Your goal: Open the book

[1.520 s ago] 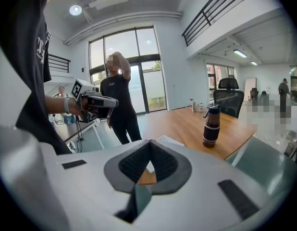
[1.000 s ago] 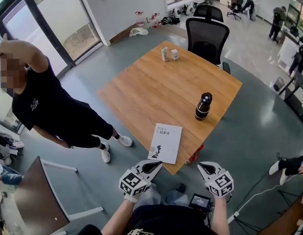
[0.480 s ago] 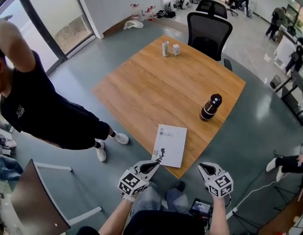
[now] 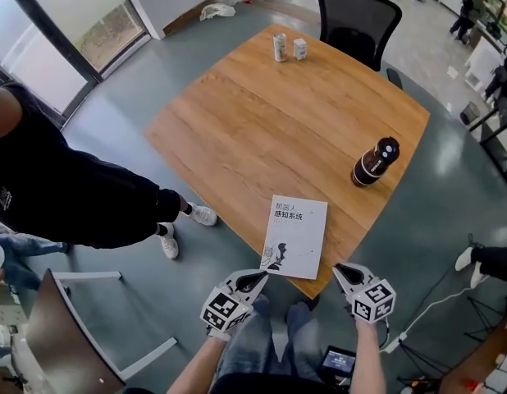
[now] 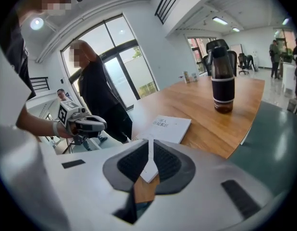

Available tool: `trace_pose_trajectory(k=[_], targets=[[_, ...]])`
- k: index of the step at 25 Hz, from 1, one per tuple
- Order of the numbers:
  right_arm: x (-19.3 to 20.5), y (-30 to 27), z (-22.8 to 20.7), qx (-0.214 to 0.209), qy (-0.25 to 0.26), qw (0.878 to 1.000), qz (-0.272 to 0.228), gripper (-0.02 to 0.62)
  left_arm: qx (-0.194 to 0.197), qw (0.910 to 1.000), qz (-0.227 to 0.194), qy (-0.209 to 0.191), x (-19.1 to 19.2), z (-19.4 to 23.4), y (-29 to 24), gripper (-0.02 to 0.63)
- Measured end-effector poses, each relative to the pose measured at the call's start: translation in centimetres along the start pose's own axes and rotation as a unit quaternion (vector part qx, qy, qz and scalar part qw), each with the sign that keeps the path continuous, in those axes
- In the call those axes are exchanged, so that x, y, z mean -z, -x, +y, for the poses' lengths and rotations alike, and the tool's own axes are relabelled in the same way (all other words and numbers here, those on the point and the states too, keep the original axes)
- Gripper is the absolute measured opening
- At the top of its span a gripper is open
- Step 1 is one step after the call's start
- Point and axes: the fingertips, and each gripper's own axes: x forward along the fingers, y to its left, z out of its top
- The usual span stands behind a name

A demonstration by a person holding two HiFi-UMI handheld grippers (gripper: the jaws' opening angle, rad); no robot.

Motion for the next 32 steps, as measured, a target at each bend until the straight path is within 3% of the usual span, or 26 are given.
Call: trace_pose_trajectory(k=[9,15,25,32], targets=[[2.7,-4.8,-2.3,-0.001,0.015,1.0,0.016,0.017,-0.013,0.9999,0.01,0.001,3.4,4.6,-4.3,0.007],[3.9,-6.9,-3.7,-0.012,-0.026,1.0,0.009,0.017,-0.03,0.9989,0.031,-0.019,5.5,7.2,-6.4,0.008],[6.2,-9.1,-3.1,-0.02,-0.067,0.996,0.057,0.052,-0.034,0.9953,0.071,-0.057,7.4,7.3,-8.4,0.007],[7.1,-9.4,-3.5,-0.024,-0.154,0.985,0.079,0.052,-0.026,0.9937,0.083,-0.07,7.6,7.4,-8.6,0.006]])
